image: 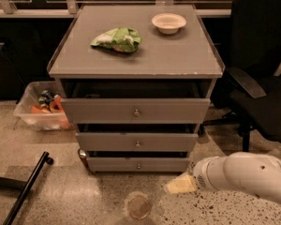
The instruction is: Open bottom drawer
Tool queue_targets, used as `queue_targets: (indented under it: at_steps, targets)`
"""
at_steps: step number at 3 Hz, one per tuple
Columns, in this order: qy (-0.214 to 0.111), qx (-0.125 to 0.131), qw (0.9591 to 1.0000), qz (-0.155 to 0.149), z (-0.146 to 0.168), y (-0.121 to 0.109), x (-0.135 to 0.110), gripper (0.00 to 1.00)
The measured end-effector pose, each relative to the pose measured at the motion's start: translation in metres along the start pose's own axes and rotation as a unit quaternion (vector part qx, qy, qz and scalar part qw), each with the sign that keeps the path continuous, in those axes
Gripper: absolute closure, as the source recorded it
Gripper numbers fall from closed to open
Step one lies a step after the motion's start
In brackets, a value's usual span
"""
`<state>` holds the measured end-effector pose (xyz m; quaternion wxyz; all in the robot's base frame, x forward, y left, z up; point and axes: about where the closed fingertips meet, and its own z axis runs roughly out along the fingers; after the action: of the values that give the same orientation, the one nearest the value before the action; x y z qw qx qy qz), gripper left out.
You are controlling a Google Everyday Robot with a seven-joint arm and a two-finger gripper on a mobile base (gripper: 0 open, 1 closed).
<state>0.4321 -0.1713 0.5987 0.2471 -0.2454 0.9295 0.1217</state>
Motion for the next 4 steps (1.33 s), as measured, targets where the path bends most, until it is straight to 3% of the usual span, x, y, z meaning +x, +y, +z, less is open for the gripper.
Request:
queue_targets:
  at_steps: [1, 2, 3, 4]
  targets:
    - [-0.053, -0.003, 0.9978, 0.038, 0.052, -0.029, 0.005, 0.0]
    - [-0.106, -0.011, 0.9924, 0.062, 0.1, -0.047, 0.003, 0.0]
    - [-0.122, -0.022, 0.9893, 0.076, 0.146, -0.057, 0.005, 0.0]
    - [-0.113, -0.037, 0.9896, 0.081, 0.193, -0.052, 0.014, 0.0]
